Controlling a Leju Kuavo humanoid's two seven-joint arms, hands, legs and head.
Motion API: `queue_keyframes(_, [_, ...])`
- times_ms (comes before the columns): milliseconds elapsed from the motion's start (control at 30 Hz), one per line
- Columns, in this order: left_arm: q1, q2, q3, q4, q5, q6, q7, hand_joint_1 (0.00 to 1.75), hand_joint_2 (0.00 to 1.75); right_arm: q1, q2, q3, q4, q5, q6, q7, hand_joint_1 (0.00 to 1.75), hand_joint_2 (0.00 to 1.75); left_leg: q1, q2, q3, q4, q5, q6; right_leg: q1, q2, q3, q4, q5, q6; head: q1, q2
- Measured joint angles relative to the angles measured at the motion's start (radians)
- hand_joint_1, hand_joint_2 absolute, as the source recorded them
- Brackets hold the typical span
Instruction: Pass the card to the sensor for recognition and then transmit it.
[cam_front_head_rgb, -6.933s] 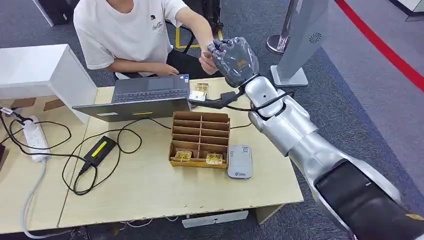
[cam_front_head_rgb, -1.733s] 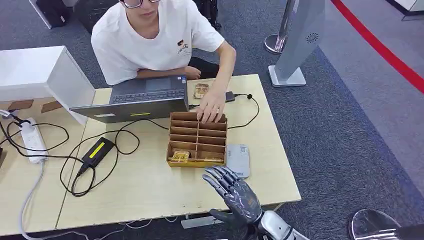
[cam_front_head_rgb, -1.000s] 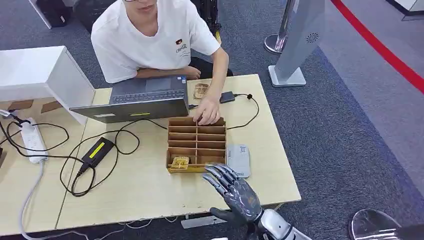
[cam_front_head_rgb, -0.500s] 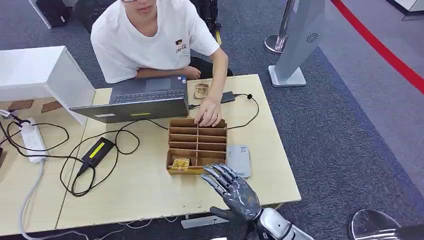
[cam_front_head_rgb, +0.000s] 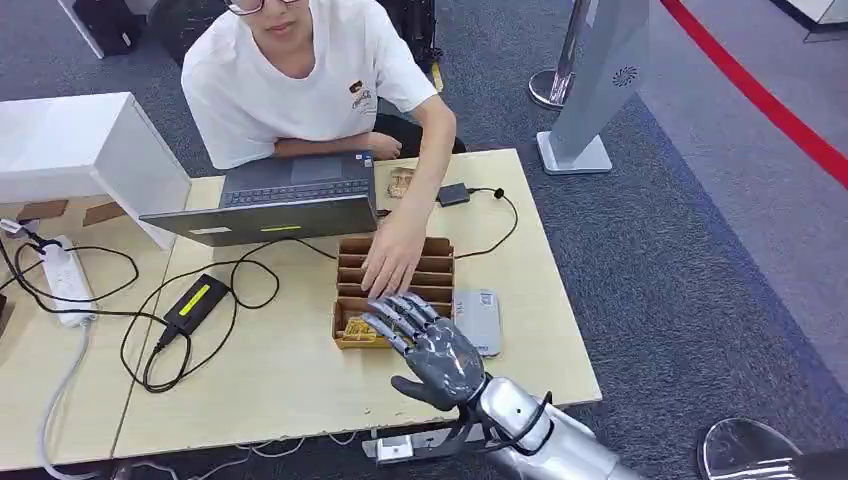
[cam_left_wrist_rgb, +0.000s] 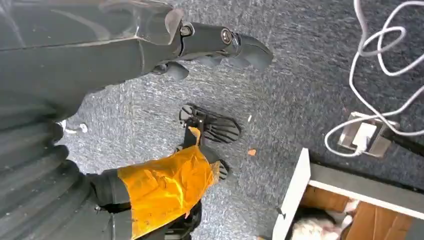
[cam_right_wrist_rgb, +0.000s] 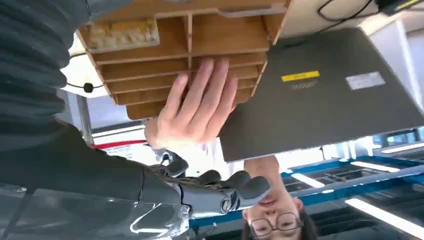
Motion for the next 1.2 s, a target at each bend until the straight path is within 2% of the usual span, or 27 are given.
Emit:
queue_keyframes(500, [-0.002,-0.003,-0.016,0.0,0.0,-0.007,-0.002,0.0,1.75,-0.052,0.01,0.039,0.024,-0.003,0.013,0.034,0.0,1.75,0.0,0.0,0.0,0.0,0.0,0.0,0.0,0.001,0.0,0.0,0.0,0.0,0.0,0.0])
queue_keyframes(800, [0.0,-0.002,-0.018,0.0,0.003,-0.011,-0.003,0.0,1.75,-0.068,0.01,0.05,0.032,-0.006,0.055,0.055,0.0,1.75,0.0,0.0,0.0,0.0,0.0,0.0,0.0,0.001,0.0,0.0,0.0,0.0,0.0,0.0])
queue_keyframes(1033, [0.007,0.006,-0.024,0.0,0.013,-0.02,-0.004,0.0,1.75,-0.096,-0.015,0.05,0.056,0.011,0.144,0.098,0.0,1.75,0.0,0.0,0.0,0.0,0.0,0.0,0.0,0.001,0.0,0.0,0.0,0.0,0.0,0.0])
queue_keyframes(1200, [0.014,0.01,-0.024,0.0,0.019,-0.023,-0.01,0.0,1.75,-0.101,-0.031,0.049,0.071,0.008,0.153,0.102,0.0,1.75,0.0,0.0,0.0,0.0,0.0,0.0,0.0,0.001,0.0,0.0,0.0,0.0,0.0,0.0])
